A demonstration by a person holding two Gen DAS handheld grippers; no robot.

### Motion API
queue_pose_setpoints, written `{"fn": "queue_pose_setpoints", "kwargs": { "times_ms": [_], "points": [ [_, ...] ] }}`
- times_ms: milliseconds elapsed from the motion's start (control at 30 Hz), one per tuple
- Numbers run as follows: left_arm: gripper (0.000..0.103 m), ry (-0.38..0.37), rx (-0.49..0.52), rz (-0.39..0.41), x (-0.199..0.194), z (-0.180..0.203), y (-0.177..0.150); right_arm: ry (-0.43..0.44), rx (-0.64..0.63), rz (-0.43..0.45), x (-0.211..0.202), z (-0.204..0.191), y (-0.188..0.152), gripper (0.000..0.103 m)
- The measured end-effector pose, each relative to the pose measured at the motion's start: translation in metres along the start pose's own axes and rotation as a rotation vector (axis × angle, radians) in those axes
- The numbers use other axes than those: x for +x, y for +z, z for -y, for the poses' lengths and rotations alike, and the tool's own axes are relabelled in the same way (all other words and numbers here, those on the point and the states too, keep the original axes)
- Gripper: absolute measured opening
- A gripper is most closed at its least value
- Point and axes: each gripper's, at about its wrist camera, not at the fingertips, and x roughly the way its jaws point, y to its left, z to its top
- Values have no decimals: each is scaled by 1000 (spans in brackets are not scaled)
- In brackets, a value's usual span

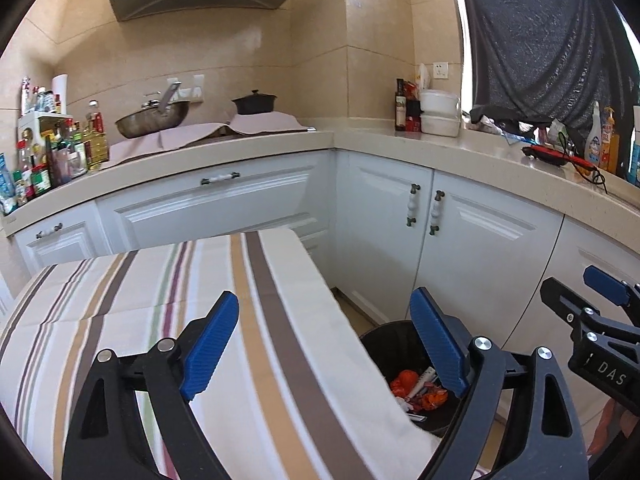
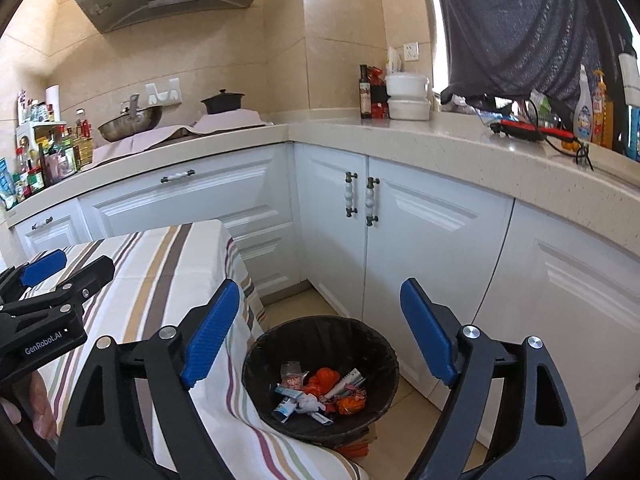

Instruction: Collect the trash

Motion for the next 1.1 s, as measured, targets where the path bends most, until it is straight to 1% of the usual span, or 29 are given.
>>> {"fn": "queue_pose_setpoints", "kwargs": {
  "times_ms": [200,467,767,1100],
  "points": [
    [85,12,-9,20,-20,-14,-3,4,-14,11,-14,-13,1,81],
    [86,37,-39,24,-34,-30,-7,2,-20,34,-30,-21,1,81],
    [86,43,-48,32,-39,-35,-8,-7,-23,48,-36,-21,3,81],
    [86,43,-50,23,-37,-37,-10,-6,-23,47,-38,-21,2,82]
  ]
}}
